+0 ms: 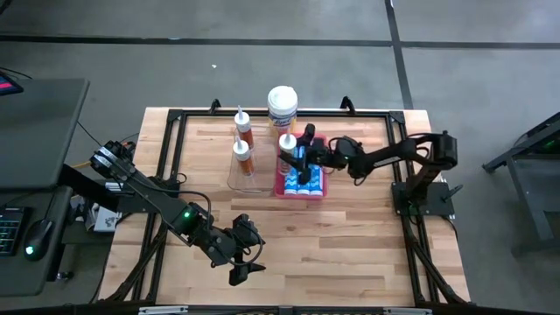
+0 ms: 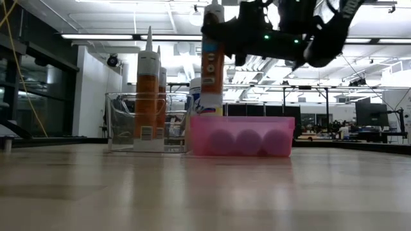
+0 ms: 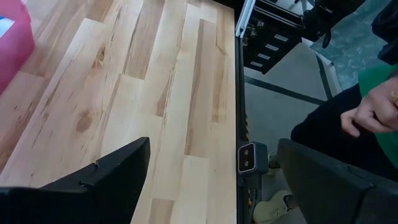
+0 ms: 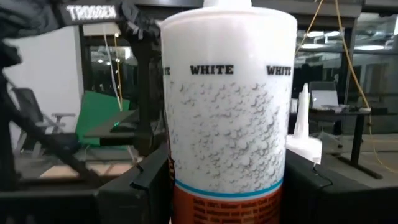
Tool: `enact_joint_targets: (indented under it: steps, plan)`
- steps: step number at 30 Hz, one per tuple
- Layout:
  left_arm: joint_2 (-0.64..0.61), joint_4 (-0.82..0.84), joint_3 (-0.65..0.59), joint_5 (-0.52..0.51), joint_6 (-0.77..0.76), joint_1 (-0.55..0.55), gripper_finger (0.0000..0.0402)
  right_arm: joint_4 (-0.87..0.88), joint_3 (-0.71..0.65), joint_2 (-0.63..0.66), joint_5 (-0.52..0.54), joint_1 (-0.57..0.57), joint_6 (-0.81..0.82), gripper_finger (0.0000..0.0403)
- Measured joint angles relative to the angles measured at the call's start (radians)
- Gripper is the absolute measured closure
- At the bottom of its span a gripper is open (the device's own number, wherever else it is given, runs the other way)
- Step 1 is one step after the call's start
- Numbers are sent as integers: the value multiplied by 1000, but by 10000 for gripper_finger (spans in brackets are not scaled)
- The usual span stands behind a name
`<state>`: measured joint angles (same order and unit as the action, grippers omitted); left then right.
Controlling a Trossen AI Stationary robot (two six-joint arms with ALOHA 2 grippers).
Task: Pick & place silicon tubes, Sealant and Lysol wipes
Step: Put the orange sealant into the transparent container
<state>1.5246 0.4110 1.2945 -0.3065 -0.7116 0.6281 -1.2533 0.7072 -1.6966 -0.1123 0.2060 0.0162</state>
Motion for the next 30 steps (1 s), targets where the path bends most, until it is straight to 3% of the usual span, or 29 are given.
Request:
enact_joint_targets:
  steps: [19,30]
  plan:
    - [0,-1,0,0,0,0,56,50,285,-221,-103,83,6,205]
    - [0,-1,0,0,0,0,56,61,302,-292,-70,82,9,205]
